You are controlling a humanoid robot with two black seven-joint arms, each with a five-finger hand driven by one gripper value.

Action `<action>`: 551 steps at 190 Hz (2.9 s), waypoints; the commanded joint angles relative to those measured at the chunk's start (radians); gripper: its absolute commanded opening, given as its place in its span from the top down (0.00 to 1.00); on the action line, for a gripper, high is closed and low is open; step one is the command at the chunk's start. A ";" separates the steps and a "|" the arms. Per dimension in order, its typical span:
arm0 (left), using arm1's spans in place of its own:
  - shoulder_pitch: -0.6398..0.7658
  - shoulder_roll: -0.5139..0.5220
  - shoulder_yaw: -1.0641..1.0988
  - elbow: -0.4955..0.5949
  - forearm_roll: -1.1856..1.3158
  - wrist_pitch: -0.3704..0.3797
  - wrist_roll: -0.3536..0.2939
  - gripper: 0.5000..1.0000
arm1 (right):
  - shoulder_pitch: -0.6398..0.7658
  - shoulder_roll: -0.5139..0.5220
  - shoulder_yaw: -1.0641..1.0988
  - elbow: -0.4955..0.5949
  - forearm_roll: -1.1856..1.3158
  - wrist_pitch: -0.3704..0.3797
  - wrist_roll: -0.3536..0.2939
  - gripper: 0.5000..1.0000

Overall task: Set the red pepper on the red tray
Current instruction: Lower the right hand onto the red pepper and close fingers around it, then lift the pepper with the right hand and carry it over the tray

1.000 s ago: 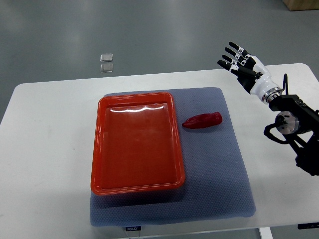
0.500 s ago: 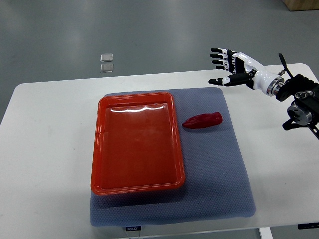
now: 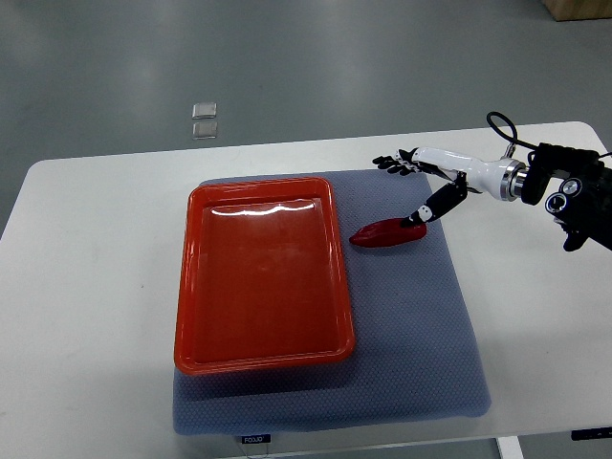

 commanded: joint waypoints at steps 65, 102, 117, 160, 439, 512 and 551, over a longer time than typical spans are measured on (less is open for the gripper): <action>0.000 0.000 0.000 0.001 0.000 0.000 0.000 0.00 | 0.080 0.024 -0.220 -0.004 -0.125 -0.098 0.000 0.27; 0.000 0.000 0.000 0.001 0.000 0.000 0.000 0.00 | 0.089 0.035 -0.262 -0.019 -0.137 -0.135 0.000 0.37; 0.000 0.000 0.000 0.003 0.000 0.000 0.000 0.00 | 0.088 0.038 -0.263 -0.030 -0.154 -0.143 0.000 0.44; -0.002 0.000 0.000 0.003 0.000 0.000 0.000 0.00 | 0.086 0.040 -0.272 -0.039 -0.166 -0.149 0.000 0.60; 0.000 0.000 0.003 0.003 0.000 0.000 0.002 0.00 | 0.264 0.345 -0.380 -0.090 -0.132 -0.164 0.050 1.00; 0.000 0.000 0.003 0.003 0.000 0.000 0.000 0.00 | 0.220 0.454 -0.436 -0.174 -0.129 -0.175 0.040 0.53; 0.000 0.000 0.003 0.004 0.000 0.000 0.000 0.00 | 0.221 0.446 -0.426 -0.171 -0.114 -0.176 0.038 0.20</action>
